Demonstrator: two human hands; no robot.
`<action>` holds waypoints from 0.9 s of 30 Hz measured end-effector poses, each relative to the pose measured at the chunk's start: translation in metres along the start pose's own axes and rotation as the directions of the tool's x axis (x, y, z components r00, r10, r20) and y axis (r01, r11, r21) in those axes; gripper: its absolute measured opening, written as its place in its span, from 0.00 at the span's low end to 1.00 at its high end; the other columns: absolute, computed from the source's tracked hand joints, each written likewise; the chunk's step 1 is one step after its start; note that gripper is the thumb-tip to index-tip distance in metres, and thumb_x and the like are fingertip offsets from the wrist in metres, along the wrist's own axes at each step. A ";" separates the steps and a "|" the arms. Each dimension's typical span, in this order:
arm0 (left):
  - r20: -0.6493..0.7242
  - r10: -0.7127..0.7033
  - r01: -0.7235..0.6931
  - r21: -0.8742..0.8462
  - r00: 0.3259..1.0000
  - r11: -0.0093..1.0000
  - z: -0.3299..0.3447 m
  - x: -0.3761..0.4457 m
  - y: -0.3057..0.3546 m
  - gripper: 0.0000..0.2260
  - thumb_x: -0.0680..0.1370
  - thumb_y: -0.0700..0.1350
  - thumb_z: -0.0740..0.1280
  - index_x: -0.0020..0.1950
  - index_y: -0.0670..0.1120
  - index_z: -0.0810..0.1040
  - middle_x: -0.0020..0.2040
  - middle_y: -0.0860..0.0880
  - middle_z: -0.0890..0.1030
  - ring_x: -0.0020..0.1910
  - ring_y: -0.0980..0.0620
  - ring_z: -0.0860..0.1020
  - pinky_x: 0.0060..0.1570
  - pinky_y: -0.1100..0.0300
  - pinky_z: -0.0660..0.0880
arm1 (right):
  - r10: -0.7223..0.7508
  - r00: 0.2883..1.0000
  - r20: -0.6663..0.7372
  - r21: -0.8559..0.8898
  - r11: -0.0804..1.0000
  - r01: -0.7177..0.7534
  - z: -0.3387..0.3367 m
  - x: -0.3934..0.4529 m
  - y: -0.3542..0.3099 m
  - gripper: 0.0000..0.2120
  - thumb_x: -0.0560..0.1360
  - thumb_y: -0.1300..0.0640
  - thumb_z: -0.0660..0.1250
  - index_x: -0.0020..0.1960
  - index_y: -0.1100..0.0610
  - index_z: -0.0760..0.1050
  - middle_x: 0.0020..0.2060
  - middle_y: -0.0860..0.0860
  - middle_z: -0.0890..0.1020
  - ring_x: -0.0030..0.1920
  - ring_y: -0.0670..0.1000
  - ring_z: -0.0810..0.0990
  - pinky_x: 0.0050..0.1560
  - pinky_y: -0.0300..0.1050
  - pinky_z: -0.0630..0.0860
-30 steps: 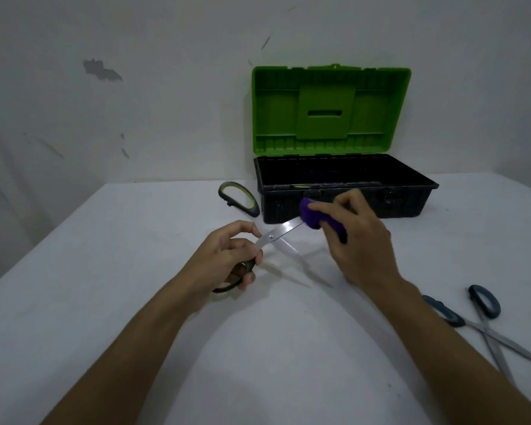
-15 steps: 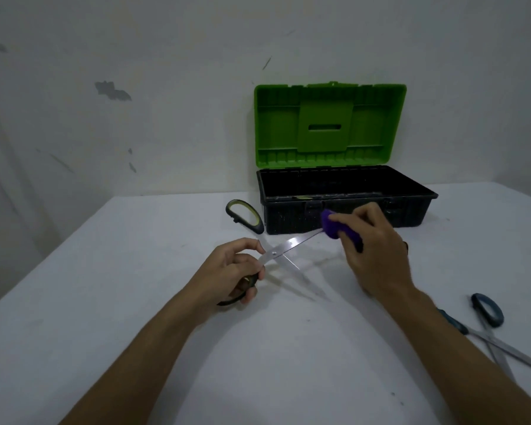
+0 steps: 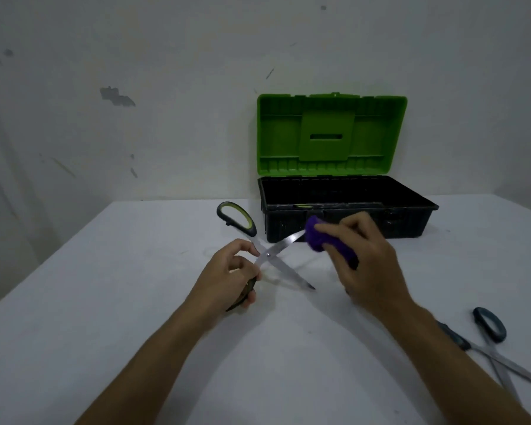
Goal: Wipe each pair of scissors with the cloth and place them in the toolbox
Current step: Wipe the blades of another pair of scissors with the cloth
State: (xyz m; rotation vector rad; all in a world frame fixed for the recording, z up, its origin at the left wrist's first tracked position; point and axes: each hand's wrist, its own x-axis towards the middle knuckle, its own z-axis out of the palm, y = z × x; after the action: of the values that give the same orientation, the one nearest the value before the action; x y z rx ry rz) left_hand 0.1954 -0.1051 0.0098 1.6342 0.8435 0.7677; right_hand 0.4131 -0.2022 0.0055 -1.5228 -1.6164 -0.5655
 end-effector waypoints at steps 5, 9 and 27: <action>-0.072 0.036 -0.038 -0.029 0.997 0.999 0.017 -0.004 0.005 0.07 0.79 0.37 0.63 0.53 0.49 0.76 0.39 0.43 0.81 0.26 0.52 0.78 0.34 0.53 0.77 | -0.104 0.976 0.189 0.009 0.995 0.104 0.024 -0.005 -0.037 0.21 0.71 0.56 0.75 0.63 0.52 0.77 0.51 0.49 0.75 0.45 0.46 0.75 0.40 0.32 0.72; -0.126 -0.058 0.031 -0.204 0.990 0.978 0.029 -0.007 0.010 0.06 0.81 0.40 0.63 0.54 0.50 0.75 0.36 0.48 0.81 0.26 0.54 0.77 0.31 0.60 0.78 | -0.081 0.991 0.105 -0.103 0.990 0.092 0.033 -0.007 -0.041 0.22 0.66 0.59 0.79 0.59 0.56 0.79 0.47 0.52 0.78 0.43 0.49 0.77 0.35 0.35 0.72; -0.298 0.064 -0.116 -0.163 0.953 0.980 0.009 -0.002 0.006 0.08 0.79 0.36 0.62 0.52 0.50 0.73 0.37 0.47 0.79 0.27 0.50 0.75 0.29 0.57 0.73 | 0.209 0.978 0.006 -0.229 0.952 -0.202 0.017 -0.004 -0.005 0.14 0.71 0.61 0.74 0.55 0.58 0.78 0.47 0.52 0.73 0.43 0.51 0.74 0.37 0.42 0.73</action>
State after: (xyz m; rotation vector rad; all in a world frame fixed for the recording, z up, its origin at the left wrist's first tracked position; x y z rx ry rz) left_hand 0.2023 -0.1124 0.0135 1.4265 0.8815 1.1372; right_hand 0.4040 -0.1919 -0.0064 -1.8514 -1.4291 -0.6305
